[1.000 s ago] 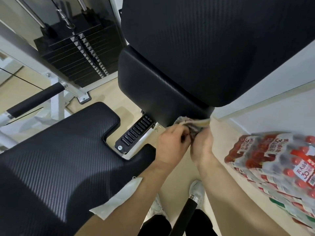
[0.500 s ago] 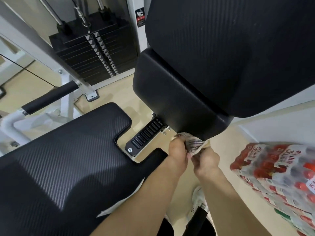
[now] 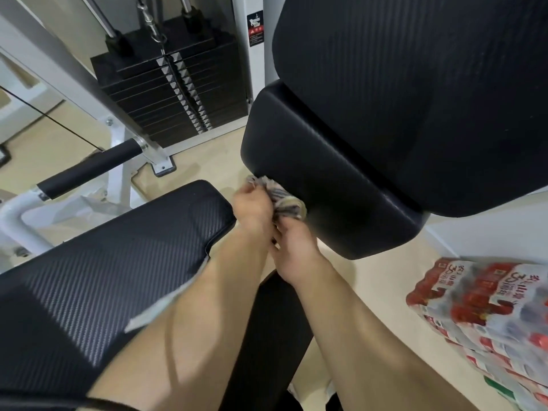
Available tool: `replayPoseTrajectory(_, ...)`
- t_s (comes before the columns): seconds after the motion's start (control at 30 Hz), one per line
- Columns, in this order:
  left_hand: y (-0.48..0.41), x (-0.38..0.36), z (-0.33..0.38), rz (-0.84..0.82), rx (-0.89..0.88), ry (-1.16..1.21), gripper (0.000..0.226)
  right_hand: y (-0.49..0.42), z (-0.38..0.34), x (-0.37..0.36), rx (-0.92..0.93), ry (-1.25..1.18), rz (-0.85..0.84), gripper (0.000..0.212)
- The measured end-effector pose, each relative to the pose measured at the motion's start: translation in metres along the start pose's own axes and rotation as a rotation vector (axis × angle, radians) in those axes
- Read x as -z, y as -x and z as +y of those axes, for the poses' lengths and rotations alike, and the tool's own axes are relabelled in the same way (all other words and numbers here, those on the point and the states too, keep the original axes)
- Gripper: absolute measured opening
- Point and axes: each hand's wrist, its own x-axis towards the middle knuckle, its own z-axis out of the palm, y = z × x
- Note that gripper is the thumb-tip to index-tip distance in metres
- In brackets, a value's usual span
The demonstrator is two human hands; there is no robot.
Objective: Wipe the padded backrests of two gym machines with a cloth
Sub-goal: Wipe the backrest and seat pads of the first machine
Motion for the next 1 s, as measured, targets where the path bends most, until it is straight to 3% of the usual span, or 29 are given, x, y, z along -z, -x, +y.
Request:
replayPoseTrajectory(0.13,-0.049,0.008,0.048,-0.073,0.065,0.124,0.026,-0.021,-0.009,-0.051,0.049,0.143,-0.065,0.035)
replayPoseTrajectory(0.23,-0.044,0.011,0.054,-0.142,0.061,-0.075,0.020,-0.017,-0.011,-0.059,0.059,0.183,-0.034,0.030)
replayPoseTrajectory(0.3,-0.024,0.012,0.040,-0.230,0.073,-0.184,0.015,-0.008,-0.010,-0.044,0.042,0.172,0.027,0.018)
replayPoseTrajectory(0.4,0.011,0.013,0.013,-0.351,0.062,-0.261,0.016,0.014,-0.011,-0.009,0.079,0.176,0.140,0.018)
replayPoseTrajectory(0.5,0.052,0.020,0.016,-0.287,-0.053,-0.505,0.013,0.048,-0.022,0.015,0.184,0.186,0.167,0.020)
replayPoseTrajectory(0.57,0.074,0.020,0.038,-0.236,-0.163,-0.490,0.012,0.073,-0.038,0.017,0.303,0.266,0.154,0.020)
replayPoseTrajectory(0.67,0.099,0.009,0.092,-0.171,-0.399,-0.297,0.014,0.116,-0.072,0.003,0.573,0.399,0.124,0.013)
replayPoseTrajectory(0.73,0.123,-0.007,0.128,-0.139,-0.581,-0.125,0.013,0.152,-0.101,-0.006,0.882,0.484,0.194,0.005)
replayPoseTrajectory(0.8,0.159,-0.025,0.156,-0.128,-0.757,-0.029,0.007,0.191,-0.134,-0.010,1.262,0.577,0.325,0.027)
replayPoseTrajectory(0.87,0.191,-0.046,0.166,-0.225,-0.941,-0.084,0.005,0.219,-0.167,-0.006,1.662,0.747,0.556,0.033)
replayPoseTrajectory(0.9,0.201,-0.057,0.162,-0.315,-1.066,-0.173,0.015,0.227,-0.184,-0.001,1.822,0.836,0.705,0.028)
replayPoseTrajectory(0.97,0.206,-0.074,0.143,-0.461,-1.284,-0.446,0.037,0.227,-0.209,0.009,1.972,1.032,0.993,0.020)
replayPoseTrajectory(1.0,0.203,-0.078,0.134,-0.449,-1.376,-0.556,0.044,0.223,-0.217,0.014,1.981,1.171,1.076,0.020)
